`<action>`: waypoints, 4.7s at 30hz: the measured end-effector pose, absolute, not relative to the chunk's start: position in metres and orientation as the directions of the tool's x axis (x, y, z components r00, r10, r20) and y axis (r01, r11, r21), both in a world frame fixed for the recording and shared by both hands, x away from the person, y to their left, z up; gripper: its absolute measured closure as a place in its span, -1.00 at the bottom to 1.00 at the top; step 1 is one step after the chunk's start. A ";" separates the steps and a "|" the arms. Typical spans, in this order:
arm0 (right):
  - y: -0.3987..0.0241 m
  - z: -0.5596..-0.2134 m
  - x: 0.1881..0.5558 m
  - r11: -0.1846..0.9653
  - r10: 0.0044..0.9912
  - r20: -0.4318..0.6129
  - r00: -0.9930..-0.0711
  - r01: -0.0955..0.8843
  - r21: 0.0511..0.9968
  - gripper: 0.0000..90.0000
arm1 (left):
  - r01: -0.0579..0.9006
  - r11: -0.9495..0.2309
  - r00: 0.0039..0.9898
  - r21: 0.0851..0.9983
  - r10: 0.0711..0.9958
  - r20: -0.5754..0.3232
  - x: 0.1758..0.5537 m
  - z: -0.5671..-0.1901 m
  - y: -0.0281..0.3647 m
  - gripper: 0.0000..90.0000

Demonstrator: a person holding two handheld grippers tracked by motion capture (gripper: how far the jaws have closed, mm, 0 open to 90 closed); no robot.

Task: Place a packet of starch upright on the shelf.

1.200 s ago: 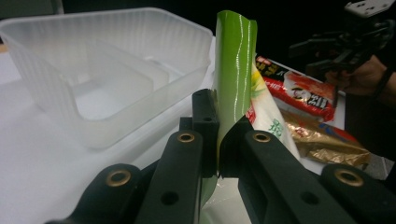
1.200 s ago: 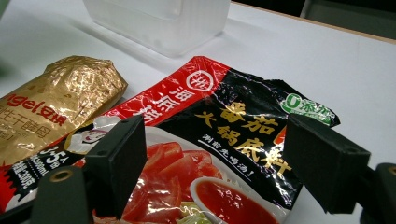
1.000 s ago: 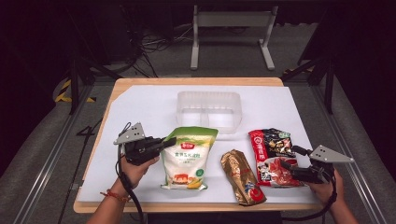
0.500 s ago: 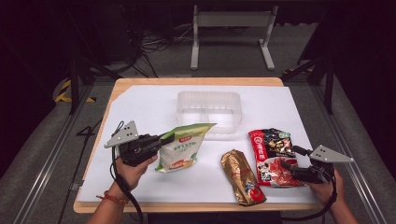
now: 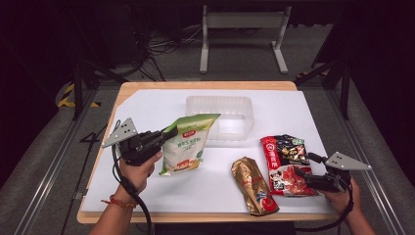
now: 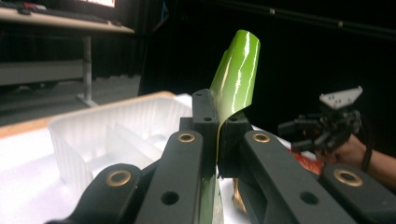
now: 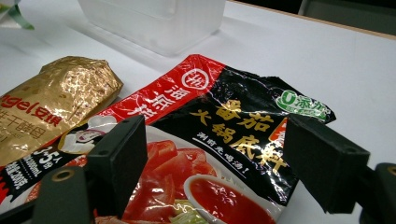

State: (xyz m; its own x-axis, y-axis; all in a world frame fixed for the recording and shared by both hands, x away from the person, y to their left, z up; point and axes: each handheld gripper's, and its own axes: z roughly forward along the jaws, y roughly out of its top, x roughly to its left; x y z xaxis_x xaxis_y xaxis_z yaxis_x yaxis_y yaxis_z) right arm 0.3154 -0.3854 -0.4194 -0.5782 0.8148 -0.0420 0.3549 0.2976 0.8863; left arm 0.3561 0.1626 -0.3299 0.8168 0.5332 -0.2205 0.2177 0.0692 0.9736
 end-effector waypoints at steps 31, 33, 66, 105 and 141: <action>-0.386 -0.421 0.316 0.306 0.814 -0.048 -0.579 0.357 0.882 -0.48 | 0.243 0.192 0.671 0.951 0.675 -0.308 0.445 -0.298 0.109 0.97; -0.386 -0.421 0.316 0.304 0.815 -0.047 -0.578 0.357 0.883 -0.48 | 0.251 0.193 0.666 0.949 0.677 -0.313 0.452 -0.301 0.106 0.97; -0.389 -0.423 0.315 0.314 0.817 -0.052 -0.574 0.368 0.875 -0.47 | 0.213 0.244 0.475 0.946 0.821 -0.318 0.523 -0.311 0.065 0.97; -0.382 -0.426 0.316 0.343 0.803 -0.060 -0.594 0.377 0.860 -0.47 | 0.249 -0.128 0.719 0.960 0.688 -0.095 0.483 -0.366 0.110 0.74; -0.379 -0.427 0.317 0.348 0.800 -0.060 -0.597 0.381 0.857 -0.47 | 0.304 -0.634 0.799 0.711 0.576 0.172 0.486 -0.408 0.070 1.00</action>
